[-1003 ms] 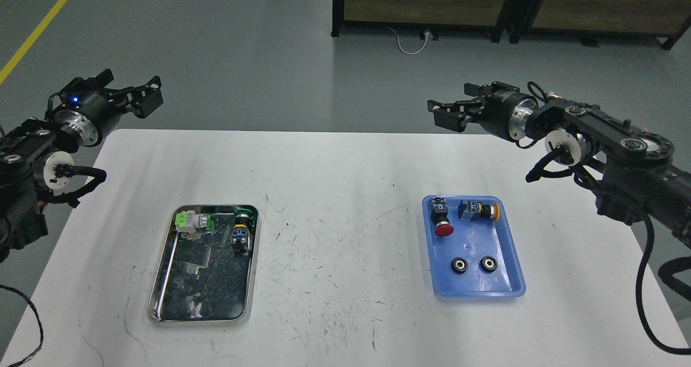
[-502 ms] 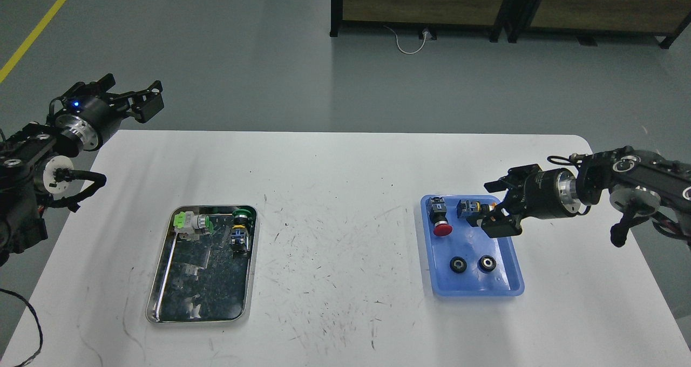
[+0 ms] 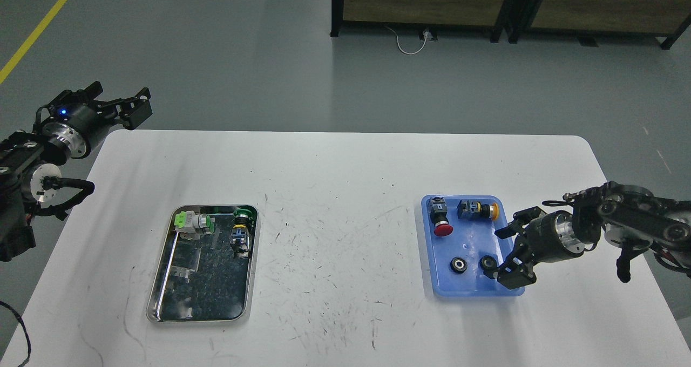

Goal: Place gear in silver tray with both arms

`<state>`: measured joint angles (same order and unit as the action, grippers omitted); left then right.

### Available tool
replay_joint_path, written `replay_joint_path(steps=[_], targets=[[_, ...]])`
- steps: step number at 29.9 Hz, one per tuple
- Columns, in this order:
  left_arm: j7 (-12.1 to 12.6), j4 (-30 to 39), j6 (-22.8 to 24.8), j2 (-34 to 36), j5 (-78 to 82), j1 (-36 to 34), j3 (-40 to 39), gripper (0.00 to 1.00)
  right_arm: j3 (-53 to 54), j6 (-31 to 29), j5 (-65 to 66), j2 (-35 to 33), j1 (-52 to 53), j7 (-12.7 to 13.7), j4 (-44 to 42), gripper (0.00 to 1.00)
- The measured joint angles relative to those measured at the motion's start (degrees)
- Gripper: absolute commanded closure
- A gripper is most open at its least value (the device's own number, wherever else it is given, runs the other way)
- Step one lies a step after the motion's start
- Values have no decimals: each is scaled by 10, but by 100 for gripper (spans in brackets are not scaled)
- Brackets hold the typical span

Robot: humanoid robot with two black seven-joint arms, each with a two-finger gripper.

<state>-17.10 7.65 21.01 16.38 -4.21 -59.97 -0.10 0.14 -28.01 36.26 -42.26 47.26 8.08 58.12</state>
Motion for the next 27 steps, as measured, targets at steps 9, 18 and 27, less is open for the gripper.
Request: replay_joint_path(steps=[9,18,27], targets=[[-2,0,0,3,0,5,0,1,2,0,19,12,-22,-2,-6,12],[-2,0,0,4,0,5,0,1,12,0,20,14,-23,-8,-12,13],[-2,0,0,10,0,5,0,1,13,0,21,25,-24,-8,-41,13]])
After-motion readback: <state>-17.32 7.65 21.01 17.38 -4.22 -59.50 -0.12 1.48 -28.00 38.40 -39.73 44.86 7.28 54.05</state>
